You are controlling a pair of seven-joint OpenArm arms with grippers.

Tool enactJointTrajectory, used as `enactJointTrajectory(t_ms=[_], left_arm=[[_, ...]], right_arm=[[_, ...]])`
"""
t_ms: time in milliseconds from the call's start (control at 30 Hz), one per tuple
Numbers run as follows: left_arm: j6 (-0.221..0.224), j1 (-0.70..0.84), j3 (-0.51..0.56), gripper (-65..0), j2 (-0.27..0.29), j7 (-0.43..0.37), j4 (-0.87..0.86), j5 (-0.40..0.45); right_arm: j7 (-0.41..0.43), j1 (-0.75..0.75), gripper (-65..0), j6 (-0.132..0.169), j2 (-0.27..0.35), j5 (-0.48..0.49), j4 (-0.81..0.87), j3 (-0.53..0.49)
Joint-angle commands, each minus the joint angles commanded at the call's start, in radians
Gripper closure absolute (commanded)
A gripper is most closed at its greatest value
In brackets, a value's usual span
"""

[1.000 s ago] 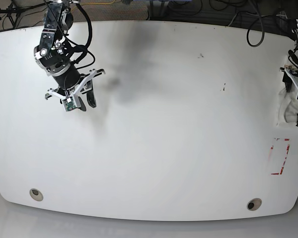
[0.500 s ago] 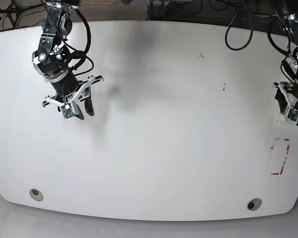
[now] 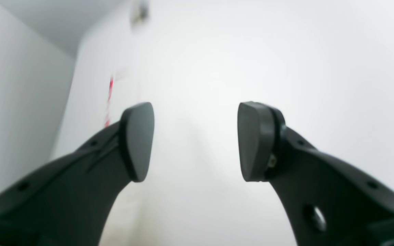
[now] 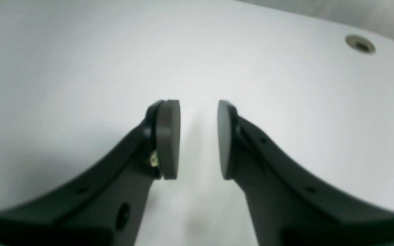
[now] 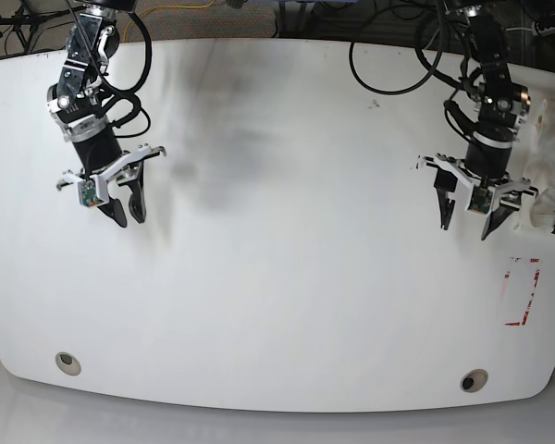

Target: Fold the T-shirt properly

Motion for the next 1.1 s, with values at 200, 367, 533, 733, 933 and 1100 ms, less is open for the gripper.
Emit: enactJointTrajectory(t_ms=[200,367,533,733,933,1100], left_arm=[[0.000,0.152,0.043,-36.8,0.057,-0.029,0.012,-0.002],[-0.003,0.298,0.051,-36.8,0.078,-0.029,0.014,-0.006],[-0.005,0.450,0.051,-36.7,0.080,-0.029,0.015,-0.012],[-0.005,0.600,0.052,-36.7,0.077,-0.029,0.015,-0.018],[-0.005,0.730,0.048,-36.7,0.071,-0.028,0.014,-0.137],[-0.005,0.810,0.049,-36.7,0.002,-0.026,-0.003,-0.262]], right_arm=[[0.006,-0.120,-17.3,0.002,-0.003,0.011,-0.014,0.051],[0.008,-0.232,-17.3,0.003,-0.037,0.011,-0.005,0.064],[0.043,-0.356,-17.3,0.003,-0.094,0.011,0.025,0.068],[0.100,-0.508,-17.3,0.003,-0.157,0.003,0.106,0.064],[0.120,-0.611,-17.3,0.003,-0.184,0.009,0.115,0.068],[0.129,-0.698,-17.3,0.003,-0.187,0.011,0.095,0.064]])
